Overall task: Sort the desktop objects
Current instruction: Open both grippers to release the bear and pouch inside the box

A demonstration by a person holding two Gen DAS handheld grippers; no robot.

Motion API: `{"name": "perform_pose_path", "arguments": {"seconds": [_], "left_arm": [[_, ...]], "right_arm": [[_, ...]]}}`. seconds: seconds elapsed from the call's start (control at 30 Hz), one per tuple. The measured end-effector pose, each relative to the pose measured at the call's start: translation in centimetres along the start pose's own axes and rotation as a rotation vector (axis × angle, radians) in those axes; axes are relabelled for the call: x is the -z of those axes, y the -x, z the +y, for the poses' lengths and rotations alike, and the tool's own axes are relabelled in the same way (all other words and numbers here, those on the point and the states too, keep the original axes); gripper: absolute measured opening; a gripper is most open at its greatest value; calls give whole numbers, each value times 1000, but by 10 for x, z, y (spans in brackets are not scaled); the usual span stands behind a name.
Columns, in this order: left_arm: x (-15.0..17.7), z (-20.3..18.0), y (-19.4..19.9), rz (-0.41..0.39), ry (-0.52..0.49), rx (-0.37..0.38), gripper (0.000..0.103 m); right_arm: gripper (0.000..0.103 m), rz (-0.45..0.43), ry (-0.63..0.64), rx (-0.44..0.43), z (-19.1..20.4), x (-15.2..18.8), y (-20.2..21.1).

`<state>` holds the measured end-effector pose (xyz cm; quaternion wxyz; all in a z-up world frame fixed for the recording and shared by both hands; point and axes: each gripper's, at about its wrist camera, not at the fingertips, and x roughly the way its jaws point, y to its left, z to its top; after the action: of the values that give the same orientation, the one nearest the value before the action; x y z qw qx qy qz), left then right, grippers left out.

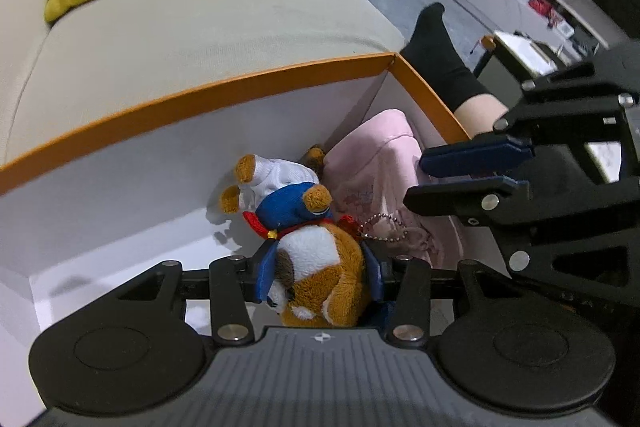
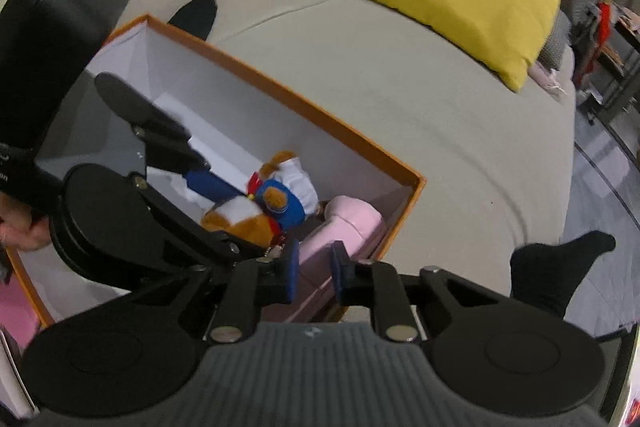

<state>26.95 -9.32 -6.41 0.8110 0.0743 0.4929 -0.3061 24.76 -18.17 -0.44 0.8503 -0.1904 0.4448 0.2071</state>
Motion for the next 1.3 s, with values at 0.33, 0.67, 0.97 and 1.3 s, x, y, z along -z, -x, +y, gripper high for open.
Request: {"name": "perform_pose_path", "arguments": {"seconds": [0.33,0.67,0.97,1.3], "left_arm": [[6,-2,5,30,-9,-31,68],[17,-5,24,16,-5,-34,57],[11,-9,17,-1,-19,1,49],[12,-15,17,-22,-39,-13,55]], "right_arm": [[16,-2,117,-13,1,-2,-13],[18,-28,129,-5,3,-2,-1],[18,1,158,-29,5,5,6],[18,-15,105,-55,0,4,2]]}}
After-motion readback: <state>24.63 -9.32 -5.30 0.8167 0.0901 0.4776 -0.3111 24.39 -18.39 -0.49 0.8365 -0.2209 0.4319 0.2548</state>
